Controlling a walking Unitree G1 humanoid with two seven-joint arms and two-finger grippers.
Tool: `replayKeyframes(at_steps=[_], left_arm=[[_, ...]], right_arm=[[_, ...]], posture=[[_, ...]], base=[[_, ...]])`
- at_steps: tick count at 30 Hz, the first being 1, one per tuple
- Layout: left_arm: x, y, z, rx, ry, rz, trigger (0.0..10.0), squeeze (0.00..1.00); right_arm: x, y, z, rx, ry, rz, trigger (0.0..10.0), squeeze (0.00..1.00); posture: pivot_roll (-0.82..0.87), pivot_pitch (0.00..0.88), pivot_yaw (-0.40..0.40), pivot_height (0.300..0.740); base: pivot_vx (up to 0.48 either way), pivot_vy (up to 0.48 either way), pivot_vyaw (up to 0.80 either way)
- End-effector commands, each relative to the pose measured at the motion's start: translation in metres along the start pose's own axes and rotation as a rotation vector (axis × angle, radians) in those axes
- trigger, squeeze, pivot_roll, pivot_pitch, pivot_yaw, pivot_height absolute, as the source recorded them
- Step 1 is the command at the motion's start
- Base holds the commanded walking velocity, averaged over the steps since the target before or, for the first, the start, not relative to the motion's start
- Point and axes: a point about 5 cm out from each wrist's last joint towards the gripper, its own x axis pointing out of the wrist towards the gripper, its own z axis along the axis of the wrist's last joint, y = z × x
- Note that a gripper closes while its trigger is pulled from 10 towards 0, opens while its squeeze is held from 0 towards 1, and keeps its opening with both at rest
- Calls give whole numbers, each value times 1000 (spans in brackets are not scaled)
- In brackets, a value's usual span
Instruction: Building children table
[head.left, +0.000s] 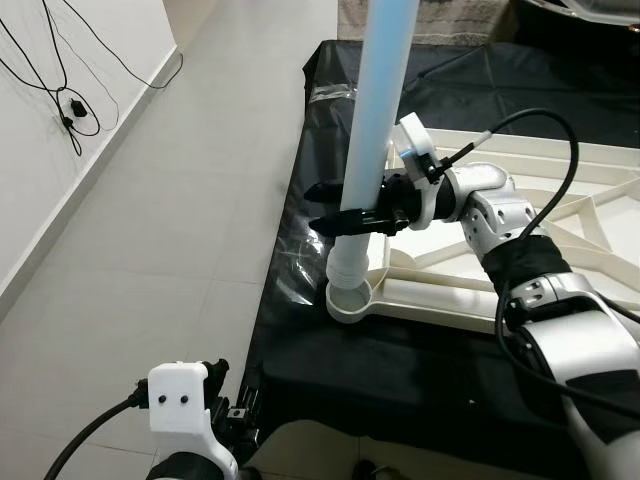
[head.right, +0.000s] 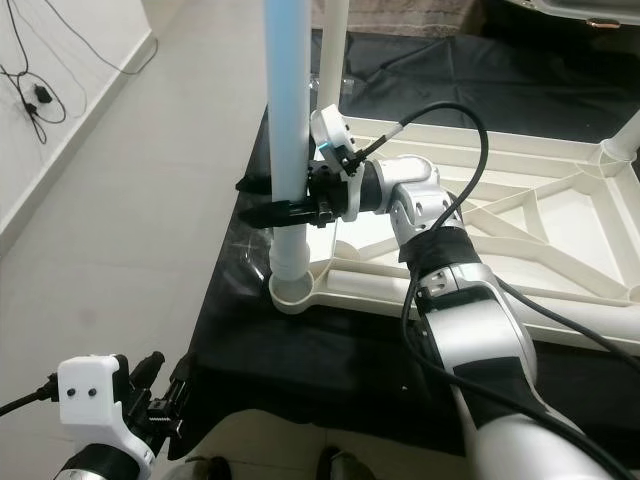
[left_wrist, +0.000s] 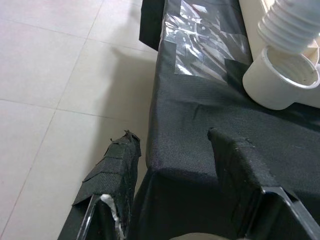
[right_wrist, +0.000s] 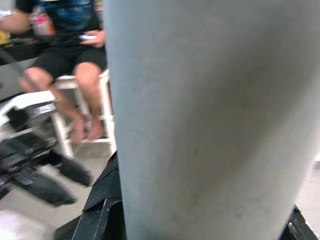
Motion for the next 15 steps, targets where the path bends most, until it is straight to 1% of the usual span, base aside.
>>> replayKeyframes(at_steps=[1,3,4,6,7,8,9,10,11,12,13,14,15], left_arm=[[-1,3,-1,18,11,38,10000,0],[-1,3,-1,18,11,38,10000,0],[0,5,0,26,5,54,10000,0],[0,5,0,26,5,54,10000,0],[1,6,1,30,-6,68,10000,0],[1,6,1,30,-6,68,10000,0],[3,7,1,32,-10,75,10000,0],[3,7,1,32,-10,75,10000,0],[4,8,0,31,-6,75,10000,0],[4,8,0,31,-6,75,10000,0],[4,8,0,31,-2,75,10000,0],[4,8,0,31,-2,75,10000,0],[4,9,-1,32,1,74,10000,0]], right_arm=[[3,-13,-3,52,-20,-223,10000,0],[3,-13,-3,52,-20,-223,10000,0],[5,-22,-1,85,-45,-361,10000,0],[5,-22,-1,85,-45,-361,10000,0],[5,-31,2,117,-81,-533,10000,0],[5,-31,2,117,-81,-533,10000,0],[3,-37,5,135,-127,-663,10000,0],[3,-37,5,135,-127,-663,10000,0],[1,-41,9,136,-184,-744,10000,0],[1,-41,9,136,-184,-744,10000,0],[-1,-43,13,138,-230,-799,10000,0],[-1,-43,13,138,-230,-799,10000,0],[-2,-44,15,137,-257,-822,10000,0]], posture=[[98,285,-26,740],[98,285,-26,740],[98,285,-26,740],[98,285,-26,740],[98,271,-22,740],[98,271,-22,740],[96,262,-20,740],[96,262,-20,740],[95,253,-22,740],[95,253,-22,740],[95,253,-22,740],[95,253,-22,740],[90,247,-24,740]], base=[[0,0,0],[0,0,0],[0,0,0],[0,0,0],[0,0,0],[0,0,0],[0,0,0],[0,0,0],[-322,0,0],[-322,0,0],[-277,0,0],[-277,0,0],[0,0,0]])
